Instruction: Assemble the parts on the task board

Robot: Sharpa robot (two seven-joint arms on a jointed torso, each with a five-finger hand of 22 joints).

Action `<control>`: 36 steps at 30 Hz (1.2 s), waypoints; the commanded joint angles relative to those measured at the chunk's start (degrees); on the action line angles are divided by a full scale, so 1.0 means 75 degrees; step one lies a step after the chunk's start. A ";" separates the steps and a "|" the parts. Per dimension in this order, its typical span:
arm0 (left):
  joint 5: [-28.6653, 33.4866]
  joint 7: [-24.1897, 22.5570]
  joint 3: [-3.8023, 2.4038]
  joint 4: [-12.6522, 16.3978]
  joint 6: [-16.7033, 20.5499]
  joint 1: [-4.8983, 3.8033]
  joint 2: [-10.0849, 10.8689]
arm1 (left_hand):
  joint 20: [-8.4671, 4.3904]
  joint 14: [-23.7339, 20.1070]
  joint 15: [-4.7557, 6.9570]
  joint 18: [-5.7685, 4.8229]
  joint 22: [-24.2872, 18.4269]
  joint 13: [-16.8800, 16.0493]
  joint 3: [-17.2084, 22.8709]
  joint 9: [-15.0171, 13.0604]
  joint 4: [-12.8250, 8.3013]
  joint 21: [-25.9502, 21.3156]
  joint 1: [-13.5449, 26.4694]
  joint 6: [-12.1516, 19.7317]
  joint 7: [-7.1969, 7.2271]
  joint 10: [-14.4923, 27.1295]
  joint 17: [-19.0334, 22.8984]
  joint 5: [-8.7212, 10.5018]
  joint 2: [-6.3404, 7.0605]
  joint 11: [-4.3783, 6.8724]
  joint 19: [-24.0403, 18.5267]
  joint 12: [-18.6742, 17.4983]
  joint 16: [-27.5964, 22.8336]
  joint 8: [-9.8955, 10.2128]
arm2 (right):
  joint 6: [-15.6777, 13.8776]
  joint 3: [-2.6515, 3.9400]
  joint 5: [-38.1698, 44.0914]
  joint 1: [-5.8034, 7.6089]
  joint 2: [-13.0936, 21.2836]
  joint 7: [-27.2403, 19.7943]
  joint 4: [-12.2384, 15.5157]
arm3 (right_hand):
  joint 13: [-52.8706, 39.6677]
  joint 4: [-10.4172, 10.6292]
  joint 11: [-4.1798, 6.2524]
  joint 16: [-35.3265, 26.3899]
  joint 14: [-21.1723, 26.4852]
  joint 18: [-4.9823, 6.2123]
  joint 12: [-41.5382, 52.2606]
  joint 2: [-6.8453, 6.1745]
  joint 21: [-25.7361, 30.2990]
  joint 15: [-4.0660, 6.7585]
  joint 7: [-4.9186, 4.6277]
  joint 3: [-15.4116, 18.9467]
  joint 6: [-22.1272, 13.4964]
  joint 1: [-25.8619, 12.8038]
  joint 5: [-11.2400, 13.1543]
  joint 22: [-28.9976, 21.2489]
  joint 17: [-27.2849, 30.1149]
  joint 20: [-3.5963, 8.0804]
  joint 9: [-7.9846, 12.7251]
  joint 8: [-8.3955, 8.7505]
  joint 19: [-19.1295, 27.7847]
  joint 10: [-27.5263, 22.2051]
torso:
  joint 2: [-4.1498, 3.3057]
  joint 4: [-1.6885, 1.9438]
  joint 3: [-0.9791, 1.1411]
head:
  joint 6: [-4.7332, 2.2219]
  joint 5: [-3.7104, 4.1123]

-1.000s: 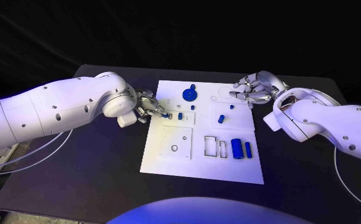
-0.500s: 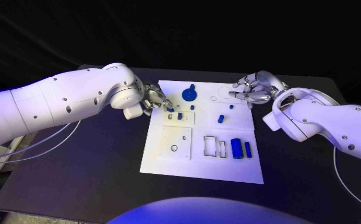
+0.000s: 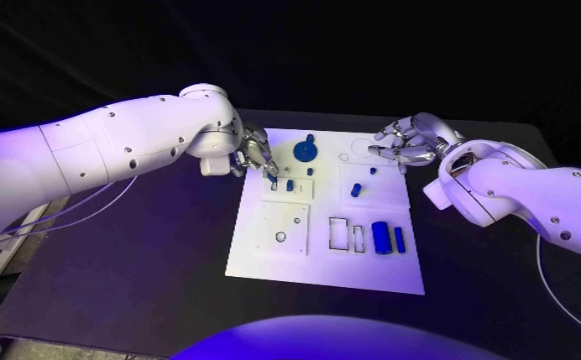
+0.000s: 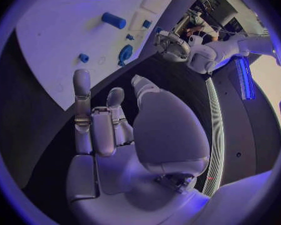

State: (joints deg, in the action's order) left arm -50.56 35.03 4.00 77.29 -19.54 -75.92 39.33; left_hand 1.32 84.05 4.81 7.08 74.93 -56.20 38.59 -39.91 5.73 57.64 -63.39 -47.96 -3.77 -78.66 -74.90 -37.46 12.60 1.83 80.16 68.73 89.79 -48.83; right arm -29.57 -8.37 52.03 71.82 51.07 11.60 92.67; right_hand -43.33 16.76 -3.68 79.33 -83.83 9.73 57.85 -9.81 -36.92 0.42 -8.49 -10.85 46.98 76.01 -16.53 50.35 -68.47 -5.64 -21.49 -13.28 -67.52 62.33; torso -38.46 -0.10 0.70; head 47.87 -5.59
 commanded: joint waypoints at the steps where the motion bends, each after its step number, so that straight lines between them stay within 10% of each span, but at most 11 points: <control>1: -0.0514 0.0171 0.0003 -0.0159 -0.1088 -0.0041 -0.0150 | -0.0046 0.0793 0.0052 -0.0116 0.0712 0.0011 0.1476 -0.0009 -0.1519 0.0017 -0.0018 -0.0272 0.0196 -0.0049 -0.2013 -0.0044 -0.0102 0.0008 0.0013 0.0011 0.0028 0.0014 | 0.0018 0.0000 0.0057 -0.0005 -0.0018 -0.0047 -0.0001 | 0.0010 -0.0018 0.0005 -0.0036 0.0034 0.0096 0.0036 0.0000 0.0027 0.0010 0.0005 -0.0045 -0.0045 -0.0059 -0.0041 -0.0006 0.0001 0.0006 0.0006 -0.0039 0.0042 -0.0047 | 0.0000 0.0007 -0.0001 | 0.0013 -0.0014; 36: -0.1365 0.0159 0.0201 -0.0786 -0.1126 -0.0113 -0.1007 | -0.0041 0.0793 0.0036 -0.0140 0.0766 -0.0057 0.1443 -0.0067 -0.1538 0.0130 -0.0009 -0.0263 0.0188 -0.0078 -0.2013 -0.0116 -0.0156 0.0001 0.0040 0.0050 0.0028 0.0042 | -0.0099 0.0000 0.0071 -0.0005 -0.0071 -0.0049 -0.0004 | 0.0070 -0.0028 0.0007 -0.0050 0.0042 0.0099 0.0008 -0.0003 0.0054 0.0012 0.0007 -0.0072 -0.0052 -0.0042 -0.0079 -0.0017 0.0024 0.0007 0.0007 -0.0051 0.0048 -0.0085 | -0.0008 0.0000 -0.0005 | 0.0023 -0.0068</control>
State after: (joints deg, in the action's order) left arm -58.08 36.90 5.51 71.46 -27.02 -76.71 31.97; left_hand 1.12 84.05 4.80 7.08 74.92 -56.59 38.43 -40.33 5.57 58.49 -63.27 -48.08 -3.86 -78.96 -74.90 -38.14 12.27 1.94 80.36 68.95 89.79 -48.77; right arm -30.16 -8.37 52.03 71.82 50.60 11.60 92.59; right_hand -42.86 16.60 -3.48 79.33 -83.82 9.74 57.85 -9.81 -36.71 0.42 -8.49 -11.02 46.98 76.01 -16.76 50.26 -68.34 -5.64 -21.49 -13.28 -67.52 62.12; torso -38.49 -0.11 0.67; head 48.01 -6.06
